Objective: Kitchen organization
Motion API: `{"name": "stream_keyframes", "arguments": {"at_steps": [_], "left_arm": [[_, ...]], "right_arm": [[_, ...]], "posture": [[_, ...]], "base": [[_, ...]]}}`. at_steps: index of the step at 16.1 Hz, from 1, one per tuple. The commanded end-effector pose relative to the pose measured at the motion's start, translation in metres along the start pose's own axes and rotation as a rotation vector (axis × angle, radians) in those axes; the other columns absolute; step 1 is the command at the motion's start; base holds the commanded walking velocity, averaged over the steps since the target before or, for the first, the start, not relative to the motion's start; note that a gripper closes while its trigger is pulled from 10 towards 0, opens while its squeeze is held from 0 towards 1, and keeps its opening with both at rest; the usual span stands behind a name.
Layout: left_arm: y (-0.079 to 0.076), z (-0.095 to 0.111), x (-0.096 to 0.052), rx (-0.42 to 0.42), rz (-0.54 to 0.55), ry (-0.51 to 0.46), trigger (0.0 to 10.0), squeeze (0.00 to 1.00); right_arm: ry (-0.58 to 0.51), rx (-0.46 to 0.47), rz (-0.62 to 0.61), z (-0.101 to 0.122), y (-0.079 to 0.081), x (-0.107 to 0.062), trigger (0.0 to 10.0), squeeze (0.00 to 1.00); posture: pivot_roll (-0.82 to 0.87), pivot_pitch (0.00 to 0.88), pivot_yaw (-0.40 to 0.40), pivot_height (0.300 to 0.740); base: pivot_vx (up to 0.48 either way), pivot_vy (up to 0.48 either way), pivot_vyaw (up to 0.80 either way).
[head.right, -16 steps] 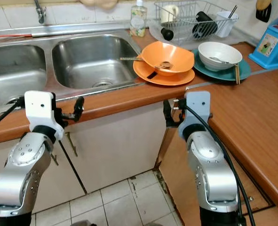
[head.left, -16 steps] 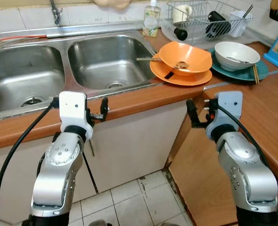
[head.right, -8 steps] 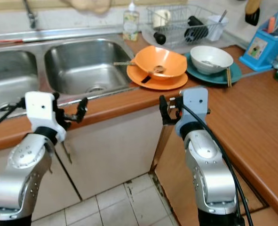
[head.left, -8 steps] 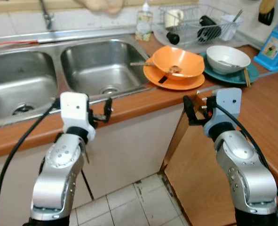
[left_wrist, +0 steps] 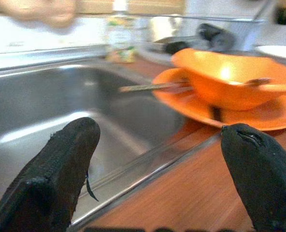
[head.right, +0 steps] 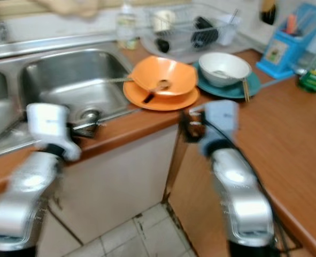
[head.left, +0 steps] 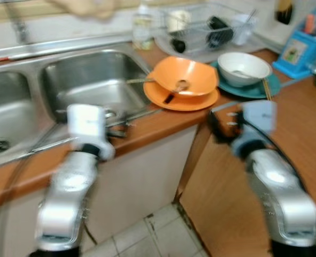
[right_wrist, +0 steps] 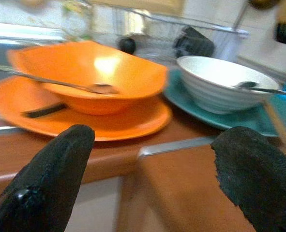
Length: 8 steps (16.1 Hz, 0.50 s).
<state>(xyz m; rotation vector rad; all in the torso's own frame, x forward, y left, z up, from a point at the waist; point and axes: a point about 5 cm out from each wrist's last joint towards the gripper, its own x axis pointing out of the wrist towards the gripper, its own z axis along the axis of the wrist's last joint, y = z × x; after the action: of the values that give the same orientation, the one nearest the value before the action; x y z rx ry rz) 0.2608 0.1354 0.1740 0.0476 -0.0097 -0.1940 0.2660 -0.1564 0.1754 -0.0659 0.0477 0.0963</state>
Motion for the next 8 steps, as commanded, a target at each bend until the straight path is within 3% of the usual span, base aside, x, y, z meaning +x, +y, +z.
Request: {"name": "stream_keyframes", "arguments": {"at_steps": [1, 8], "left_arm": [[0.0085, 0.0044, -0.0026, 0.022, 0.028, -0.023, 10.0, 0.13], [0.0135, 0.0087, -0.0027, 0.016, 0.030, -0.063, 10.0, 0.13]], "right_arm": [[-0.048, 0.013, 0.040, 0.0078, 0.0088, -0.0004, 10.0, 1.00], [-0.111, 0.017, 0.130, 0.0136, 0.0176, -0.0042, 10.0, 1.00]], "posture": [[-0.15, 0.000, -0.045, 0.740], [-0.13, 0.000, -0.053, 0.740]], "base": [[0.341, 0.000, 0.00], [0.339, 0.000, 0.00]]}}
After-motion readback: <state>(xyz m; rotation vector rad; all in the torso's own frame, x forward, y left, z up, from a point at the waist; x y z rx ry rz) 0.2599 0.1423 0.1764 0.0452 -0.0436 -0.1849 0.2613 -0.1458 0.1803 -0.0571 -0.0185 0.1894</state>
